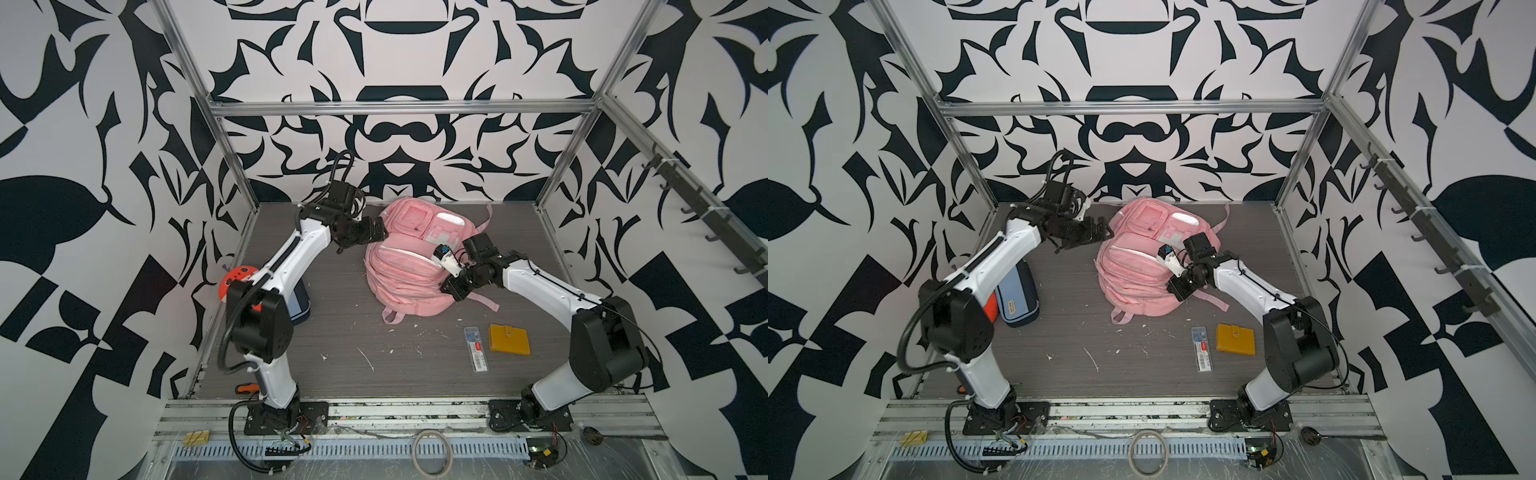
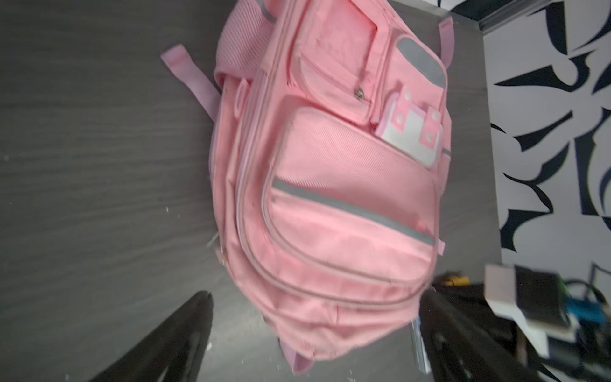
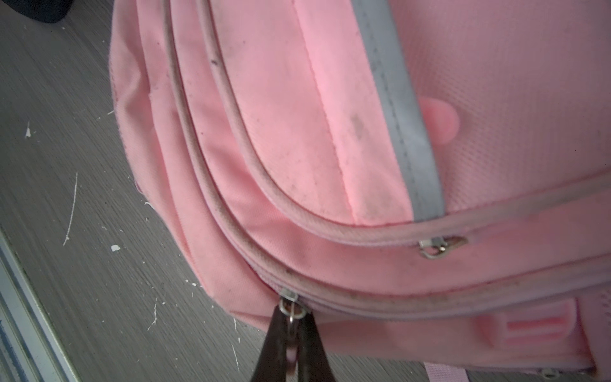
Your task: Pack the student bag
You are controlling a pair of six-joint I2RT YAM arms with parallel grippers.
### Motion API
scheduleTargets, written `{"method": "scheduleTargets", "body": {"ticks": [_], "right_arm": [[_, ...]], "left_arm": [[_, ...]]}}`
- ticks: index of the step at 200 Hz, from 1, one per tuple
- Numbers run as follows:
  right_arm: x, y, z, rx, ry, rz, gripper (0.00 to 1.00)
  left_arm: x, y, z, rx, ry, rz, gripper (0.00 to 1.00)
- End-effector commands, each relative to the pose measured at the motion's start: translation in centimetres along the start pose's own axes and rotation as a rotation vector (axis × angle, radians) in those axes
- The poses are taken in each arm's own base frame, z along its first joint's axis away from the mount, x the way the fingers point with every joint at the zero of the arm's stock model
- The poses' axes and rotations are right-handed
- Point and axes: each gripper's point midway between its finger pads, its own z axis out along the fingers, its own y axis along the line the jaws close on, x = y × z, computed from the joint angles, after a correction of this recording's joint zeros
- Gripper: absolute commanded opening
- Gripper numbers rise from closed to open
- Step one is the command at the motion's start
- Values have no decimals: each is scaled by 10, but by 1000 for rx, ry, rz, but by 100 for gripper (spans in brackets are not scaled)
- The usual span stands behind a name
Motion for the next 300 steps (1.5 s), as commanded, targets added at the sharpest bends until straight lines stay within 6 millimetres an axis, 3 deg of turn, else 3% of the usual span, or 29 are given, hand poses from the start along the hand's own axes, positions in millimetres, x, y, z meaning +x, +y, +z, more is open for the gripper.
{"method": "scheduleTargets", "body": {"ticks": [1,23,54,97,116,120,137,168,191,216,234,271,300], "right_arm": [[-24,-10,-19,75,-81,5,0],[-24,-13,-19,87,-79,20,0],[-20,-15,-16,97,-69,47,0],[-22,-19,-13,108,-76,37,0],[-24,-21,-12,111,-77,33,0],[-24,-22,-12,113,-78,32,0],[-25,-25,-10,118,-75,37,0],[-32,-33,-10,139,-75,37,0],[-35,-35,-13,150,-59,4,0],[-44,-17,-18,94,-67,-126,0],[-48,5,-24,50,-76,-258,0],[-31,54,-17,-63,28,-481,0],[-22,94,-7,-152,88,-578,0]], "left_arm": [[8,19,34,-69,138,21,99],[6,31,69,-101,212,25,99],[29,34,102,-85,308,33,99],[62,19,119,52,379,-41,96],[69,17,120,84,373,-76,86],[72,17,121,87,375,-84,79],[74,14,117,111,366,-103,48],[73,-2,100,185,326,-137,0],[66,-13,73,222,266,-154,0],[54,-2,41,251,145,-260,0],[45,16,25,255,73,-367,0],[23,49,5,290,-57,-567,0],[5,56,-4,326,-119,-668,0]]}}
